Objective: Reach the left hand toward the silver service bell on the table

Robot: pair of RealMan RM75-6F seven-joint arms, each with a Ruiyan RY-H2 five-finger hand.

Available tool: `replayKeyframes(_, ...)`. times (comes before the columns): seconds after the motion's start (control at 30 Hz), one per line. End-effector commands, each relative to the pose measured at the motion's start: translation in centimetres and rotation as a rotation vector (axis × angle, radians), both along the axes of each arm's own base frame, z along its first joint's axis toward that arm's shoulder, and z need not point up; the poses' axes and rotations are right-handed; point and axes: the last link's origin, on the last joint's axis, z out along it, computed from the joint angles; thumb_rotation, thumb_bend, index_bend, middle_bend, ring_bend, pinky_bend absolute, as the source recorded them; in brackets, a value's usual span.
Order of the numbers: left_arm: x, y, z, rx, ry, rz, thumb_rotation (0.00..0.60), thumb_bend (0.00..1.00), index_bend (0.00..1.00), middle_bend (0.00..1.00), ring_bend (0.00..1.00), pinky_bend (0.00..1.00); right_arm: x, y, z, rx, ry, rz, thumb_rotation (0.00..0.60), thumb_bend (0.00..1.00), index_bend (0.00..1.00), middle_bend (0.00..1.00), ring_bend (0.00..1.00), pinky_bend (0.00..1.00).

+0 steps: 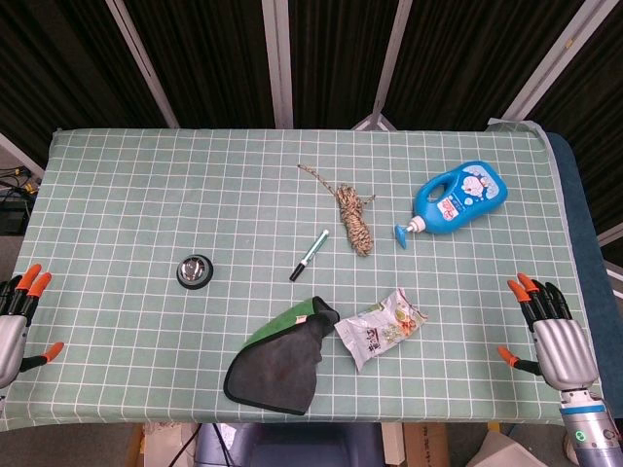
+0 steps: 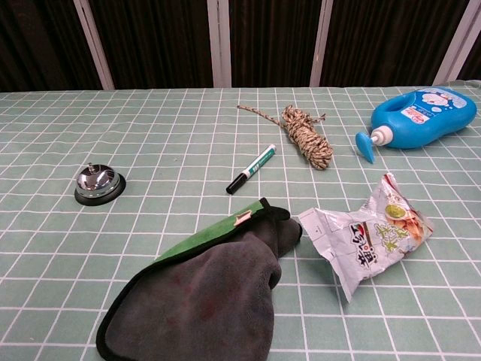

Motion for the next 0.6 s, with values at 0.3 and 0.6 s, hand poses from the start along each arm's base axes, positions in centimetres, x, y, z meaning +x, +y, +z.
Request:
replayKeyframes(0.3,0.05,-0.02,-0.06,-0.004,0.008,0.001,0.6,0.18,0.0,0.0,0.0,0.0,0.01,0.05,0.08,0.002,-0.013,0.003,0.6,0.22,0.0,0.0,0.0,0.0)
replayKeyframes(0.6,0.02,0.1,-0.17,-0.011,0.009,0.007,0.6,0.18,0.0,0.0,0.0,0.0,0.03,0.02,-0.01,0.008,-0.016,0.001,0.6,0.22,0.0,0.0,0.0,0.0)
